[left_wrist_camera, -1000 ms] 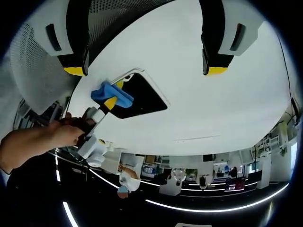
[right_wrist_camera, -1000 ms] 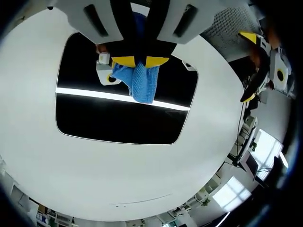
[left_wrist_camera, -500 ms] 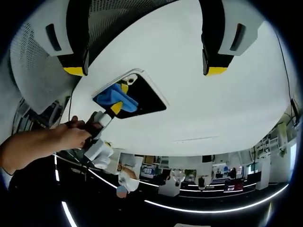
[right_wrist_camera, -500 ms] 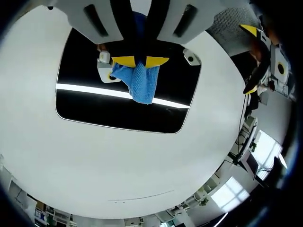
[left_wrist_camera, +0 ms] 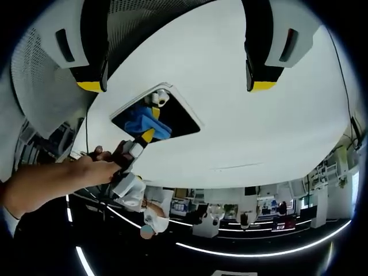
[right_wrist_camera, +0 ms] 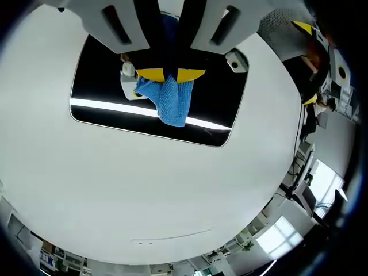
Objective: Wipe the mirror surface with the cleaning cloth until all visible marks leave the cleaned area.
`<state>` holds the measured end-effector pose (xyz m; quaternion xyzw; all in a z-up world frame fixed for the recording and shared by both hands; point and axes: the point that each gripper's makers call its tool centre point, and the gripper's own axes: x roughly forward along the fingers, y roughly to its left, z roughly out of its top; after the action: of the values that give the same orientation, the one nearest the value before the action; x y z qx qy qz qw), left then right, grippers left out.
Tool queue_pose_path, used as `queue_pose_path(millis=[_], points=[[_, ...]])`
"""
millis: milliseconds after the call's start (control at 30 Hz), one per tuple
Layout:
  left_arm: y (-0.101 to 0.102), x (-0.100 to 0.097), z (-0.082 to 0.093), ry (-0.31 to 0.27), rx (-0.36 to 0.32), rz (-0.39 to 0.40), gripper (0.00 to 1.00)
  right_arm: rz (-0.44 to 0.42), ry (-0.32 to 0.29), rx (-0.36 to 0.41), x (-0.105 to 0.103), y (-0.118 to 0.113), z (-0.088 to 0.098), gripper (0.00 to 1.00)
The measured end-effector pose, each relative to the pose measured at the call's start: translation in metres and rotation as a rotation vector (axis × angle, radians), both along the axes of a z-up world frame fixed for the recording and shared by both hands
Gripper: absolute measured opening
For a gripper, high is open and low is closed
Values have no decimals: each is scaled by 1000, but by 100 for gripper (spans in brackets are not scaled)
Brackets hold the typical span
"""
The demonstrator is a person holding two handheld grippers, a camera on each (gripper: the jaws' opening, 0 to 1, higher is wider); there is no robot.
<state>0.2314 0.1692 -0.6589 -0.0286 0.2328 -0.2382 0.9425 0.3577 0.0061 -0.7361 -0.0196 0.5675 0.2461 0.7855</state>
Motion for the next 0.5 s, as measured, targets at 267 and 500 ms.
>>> queue_pose_path(millis=[267, 500], points=[[2, 3, 0, 9, -25, 14, 99, -4, 1, 0, 14, 1, -2, 0], [1, 2, -2, 14, -10, 5, 99, -5, -4, -10, 25, 3, -2, 0]])
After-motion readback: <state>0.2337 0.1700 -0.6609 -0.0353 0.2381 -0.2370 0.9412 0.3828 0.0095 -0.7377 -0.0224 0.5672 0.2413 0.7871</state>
